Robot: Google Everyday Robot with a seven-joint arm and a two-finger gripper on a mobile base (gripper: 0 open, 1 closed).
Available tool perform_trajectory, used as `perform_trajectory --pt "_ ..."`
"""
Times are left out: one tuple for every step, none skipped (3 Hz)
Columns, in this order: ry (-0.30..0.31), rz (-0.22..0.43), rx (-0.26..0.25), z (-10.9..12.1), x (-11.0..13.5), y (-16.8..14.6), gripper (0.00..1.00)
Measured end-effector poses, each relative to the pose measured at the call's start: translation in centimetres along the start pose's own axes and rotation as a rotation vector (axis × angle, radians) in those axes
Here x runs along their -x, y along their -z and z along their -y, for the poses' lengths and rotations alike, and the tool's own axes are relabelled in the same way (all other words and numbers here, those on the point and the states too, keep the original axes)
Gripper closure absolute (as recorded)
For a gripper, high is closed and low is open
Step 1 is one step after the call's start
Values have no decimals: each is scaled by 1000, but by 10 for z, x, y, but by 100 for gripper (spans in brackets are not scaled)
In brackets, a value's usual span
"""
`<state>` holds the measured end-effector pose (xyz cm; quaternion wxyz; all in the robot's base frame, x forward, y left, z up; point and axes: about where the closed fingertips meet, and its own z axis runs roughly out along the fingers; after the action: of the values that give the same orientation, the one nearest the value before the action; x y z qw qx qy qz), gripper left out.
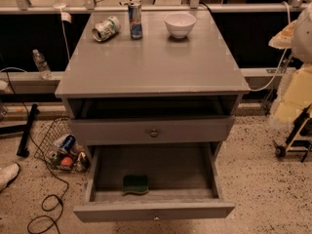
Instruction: Pick sponge from middle drawer and place on counter
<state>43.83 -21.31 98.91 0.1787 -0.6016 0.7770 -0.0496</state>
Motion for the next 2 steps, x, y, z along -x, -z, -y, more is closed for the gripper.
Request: perform_trajectory --pt "0 0 0 0 0 0 0" --pt "-11 7 23 -6 -3 -18 0"
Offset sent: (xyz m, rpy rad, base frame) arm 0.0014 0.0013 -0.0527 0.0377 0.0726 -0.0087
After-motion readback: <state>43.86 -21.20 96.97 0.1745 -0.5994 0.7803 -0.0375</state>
